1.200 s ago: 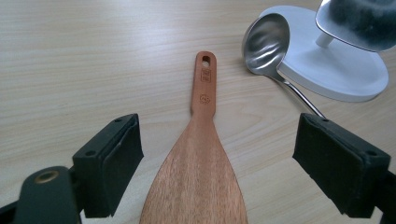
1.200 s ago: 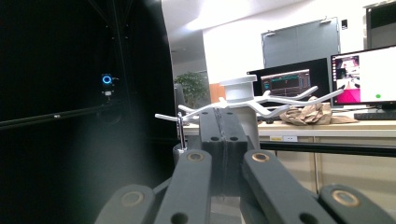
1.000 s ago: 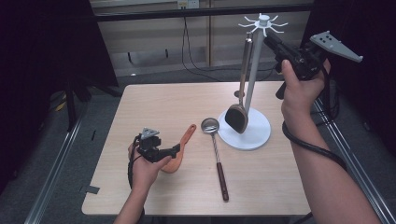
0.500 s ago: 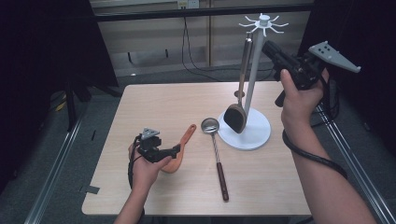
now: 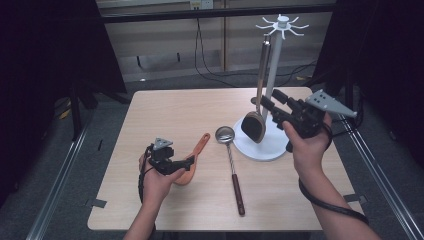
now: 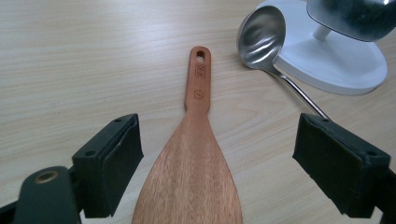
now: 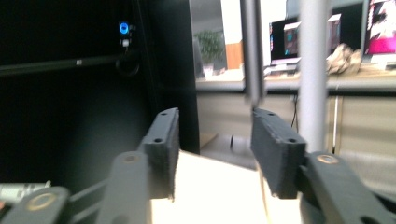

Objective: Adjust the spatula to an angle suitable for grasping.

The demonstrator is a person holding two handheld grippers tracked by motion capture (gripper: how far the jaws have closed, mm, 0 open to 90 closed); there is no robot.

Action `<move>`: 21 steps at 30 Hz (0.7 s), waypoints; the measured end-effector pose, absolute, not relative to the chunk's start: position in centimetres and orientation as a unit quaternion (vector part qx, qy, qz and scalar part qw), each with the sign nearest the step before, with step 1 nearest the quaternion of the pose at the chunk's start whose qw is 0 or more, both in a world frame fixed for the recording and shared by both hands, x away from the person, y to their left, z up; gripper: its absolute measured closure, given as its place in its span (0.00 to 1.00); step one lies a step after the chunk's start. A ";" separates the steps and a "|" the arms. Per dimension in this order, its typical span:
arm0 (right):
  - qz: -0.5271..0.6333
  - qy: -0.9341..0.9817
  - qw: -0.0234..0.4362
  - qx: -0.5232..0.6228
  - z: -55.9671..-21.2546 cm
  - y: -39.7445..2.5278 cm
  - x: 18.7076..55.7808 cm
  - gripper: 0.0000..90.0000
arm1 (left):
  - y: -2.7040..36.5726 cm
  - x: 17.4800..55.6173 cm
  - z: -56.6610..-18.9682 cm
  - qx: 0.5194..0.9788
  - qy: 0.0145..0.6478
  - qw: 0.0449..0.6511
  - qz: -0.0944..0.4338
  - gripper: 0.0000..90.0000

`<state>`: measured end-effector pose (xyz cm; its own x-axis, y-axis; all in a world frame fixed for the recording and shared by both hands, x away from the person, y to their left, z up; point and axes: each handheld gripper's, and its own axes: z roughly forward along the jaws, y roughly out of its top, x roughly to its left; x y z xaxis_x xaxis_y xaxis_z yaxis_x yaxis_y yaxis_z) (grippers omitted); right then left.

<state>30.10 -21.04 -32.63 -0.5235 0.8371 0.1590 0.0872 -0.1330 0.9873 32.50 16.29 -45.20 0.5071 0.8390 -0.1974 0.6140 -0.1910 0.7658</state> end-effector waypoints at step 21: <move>0.531 0.708 0.181 0.429 -44.9 -15.7 28.6 0.33 | 16.5 31.7 -45.6 0.762 0.481 0.411 0.137 0.17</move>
